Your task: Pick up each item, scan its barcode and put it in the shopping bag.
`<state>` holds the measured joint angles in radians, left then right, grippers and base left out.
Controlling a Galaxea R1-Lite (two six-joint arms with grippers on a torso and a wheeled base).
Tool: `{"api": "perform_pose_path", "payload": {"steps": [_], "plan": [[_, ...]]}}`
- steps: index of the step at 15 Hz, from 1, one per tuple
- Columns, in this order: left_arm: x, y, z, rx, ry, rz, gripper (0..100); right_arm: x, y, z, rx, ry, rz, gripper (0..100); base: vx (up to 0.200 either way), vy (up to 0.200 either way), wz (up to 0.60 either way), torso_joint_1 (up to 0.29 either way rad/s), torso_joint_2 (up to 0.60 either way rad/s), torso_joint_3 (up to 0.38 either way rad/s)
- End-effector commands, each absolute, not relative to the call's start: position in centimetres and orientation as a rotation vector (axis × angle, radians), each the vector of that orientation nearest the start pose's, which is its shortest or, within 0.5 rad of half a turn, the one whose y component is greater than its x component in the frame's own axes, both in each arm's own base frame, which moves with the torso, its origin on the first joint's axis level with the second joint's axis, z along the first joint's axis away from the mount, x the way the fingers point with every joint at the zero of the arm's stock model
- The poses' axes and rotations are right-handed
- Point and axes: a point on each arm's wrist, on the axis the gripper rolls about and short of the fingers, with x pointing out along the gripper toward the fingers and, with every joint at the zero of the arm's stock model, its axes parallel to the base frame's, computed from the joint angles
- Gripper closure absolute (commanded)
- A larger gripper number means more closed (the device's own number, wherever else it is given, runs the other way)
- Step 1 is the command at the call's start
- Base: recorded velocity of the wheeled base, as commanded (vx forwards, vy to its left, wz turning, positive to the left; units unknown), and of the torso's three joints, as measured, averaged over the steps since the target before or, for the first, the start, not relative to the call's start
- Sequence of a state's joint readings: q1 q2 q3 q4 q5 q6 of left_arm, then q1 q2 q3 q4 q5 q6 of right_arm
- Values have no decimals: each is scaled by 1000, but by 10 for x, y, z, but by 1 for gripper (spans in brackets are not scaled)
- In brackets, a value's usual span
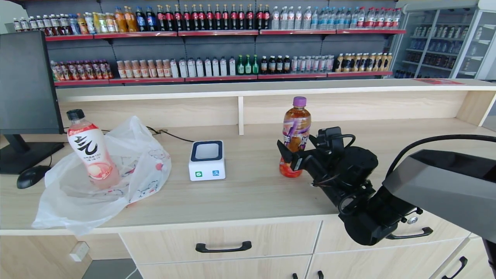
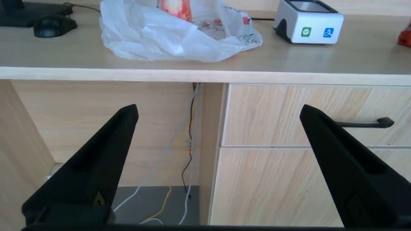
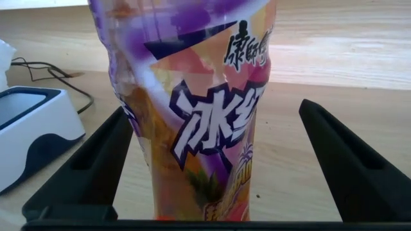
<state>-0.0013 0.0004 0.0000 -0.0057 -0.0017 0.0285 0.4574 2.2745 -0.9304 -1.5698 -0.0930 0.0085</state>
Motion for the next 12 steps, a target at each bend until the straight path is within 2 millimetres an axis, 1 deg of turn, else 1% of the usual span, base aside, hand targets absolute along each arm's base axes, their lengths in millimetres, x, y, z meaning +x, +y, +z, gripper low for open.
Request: {"api": "perform_pose_path", "payload": {"steps": [1, 6, 12], "plan": [[-23, 0, 76, 29, -6, -3, 0, 368, 179, 97, 72, -218, 366, 0, 0, 0, 0, 0, 0, 0], [-23, 0, 76, 32, -6, -3, 0, 376, 180, 96, 81, -237, 371, 0, 0, 0, 0, 0, 0, 0], [-23, 0, 76, 34, -6, -3, 0, 380, 178, 94, 75, -240, 411, 0, 0, 0, 0, 0, 0, 0]]}}
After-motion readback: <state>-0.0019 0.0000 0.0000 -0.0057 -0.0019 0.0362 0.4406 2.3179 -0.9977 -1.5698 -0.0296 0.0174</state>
